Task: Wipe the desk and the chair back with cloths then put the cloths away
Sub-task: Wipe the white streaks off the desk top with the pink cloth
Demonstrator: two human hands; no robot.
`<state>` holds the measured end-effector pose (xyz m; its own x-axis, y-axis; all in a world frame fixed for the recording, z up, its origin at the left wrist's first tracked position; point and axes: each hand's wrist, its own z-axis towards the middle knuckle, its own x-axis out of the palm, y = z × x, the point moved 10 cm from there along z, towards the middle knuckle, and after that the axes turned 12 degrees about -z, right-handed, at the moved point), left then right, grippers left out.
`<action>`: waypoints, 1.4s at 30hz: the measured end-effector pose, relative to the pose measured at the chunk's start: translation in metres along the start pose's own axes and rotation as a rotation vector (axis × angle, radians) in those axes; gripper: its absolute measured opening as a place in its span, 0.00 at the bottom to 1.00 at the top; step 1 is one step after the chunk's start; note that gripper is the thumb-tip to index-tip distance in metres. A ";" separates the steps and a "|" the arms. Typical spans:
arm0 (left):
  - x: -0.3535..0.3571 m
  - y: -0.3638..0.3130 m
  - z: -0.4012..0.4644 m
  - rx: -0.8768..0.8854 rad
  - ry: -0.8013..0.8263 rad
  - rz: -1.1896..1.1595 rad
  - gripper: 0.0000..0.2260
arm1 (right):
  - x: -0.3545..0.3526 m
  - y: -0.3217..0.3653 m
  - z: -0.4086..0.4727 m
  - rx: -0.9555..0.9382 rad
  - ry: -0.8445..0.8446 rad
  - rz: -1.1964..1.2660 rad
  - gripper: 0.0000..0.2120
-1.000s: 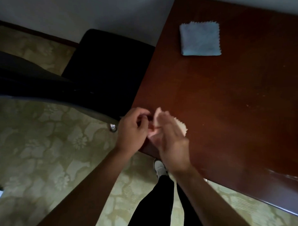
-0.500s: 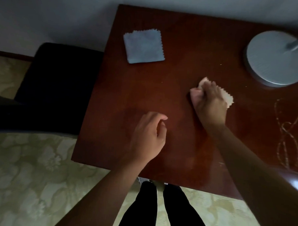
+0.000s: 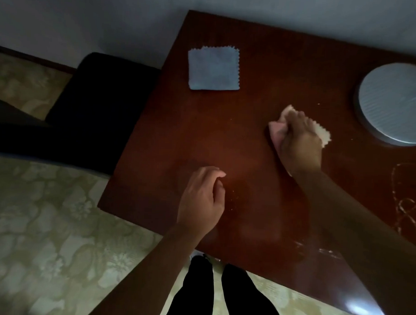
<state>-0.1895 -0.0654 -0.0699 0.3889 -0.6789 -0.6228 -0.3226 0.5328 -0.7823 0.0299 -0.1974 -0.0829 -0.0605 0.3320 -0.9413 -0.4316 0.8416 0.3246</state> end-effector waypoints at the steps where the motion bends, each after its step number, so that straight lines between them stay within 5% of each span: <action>1: -0.001 -0.001 0.000 -0.007 -0.022 -0.015 0.11 | 0.008 0.010 0.010 -0.032 0.012 -0.007 0.16; 10: -0.022 0.013 0.006 -0.091 -0.203 -0.088 0.11 | 0.029 0.118 -0.028 -0.443 0.249 0.219 0.19; 13: -0.029 0.017 0.009 -0.082 -0.243 -0.086 0.11 | 0.006 0.081 -0.041 -0.352 0.197 0.335 0.24; 17: -0.027 0.015 0.011 -0.075 -0.238 -0.091 0.10 | -0.001 0.051 -0.018 -0.205 0.111 0.343 0.18; 20: -0.025 0.015 0.013 -0.112 -0.222 -0.107 0.11 | 0.014 0.074 0.019 -0.260 0.143 0.314 0.16; 25: -0.021 0.022 0.006 -0.161 -0.171 -0.080 0.11 | 0.030 0.126 0.031 -0.333 0.261 0.230 0.34; 29: -0.020 0.027 -0.002 -0.172 -0.166 -0.077 0.10 | 0.031 0.120 -0.038 -0.499 0.329 0.250 0.29; 35: -0.015 0.020 -0.008 -0.133 -0.145 -0.066 0.11 | 0.019 0.090 -0.111 -0.491 0.317 0.383 0.19; 42: -0.021 0.024 -0.021 -0.169 -0.129 -0.112 0.14 | 0.014 0.050 -0.030 -0.159 0.188 0.394 0.16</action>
<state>-0.2235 -0.0491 -0.0752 0.5341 -0.6527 -0.5372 -0.4072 0.3583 -0.8401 -0.0197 -0.1635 -0.0826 -0.4040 0.5180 -0.7540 -0.4746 0.5859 0.6569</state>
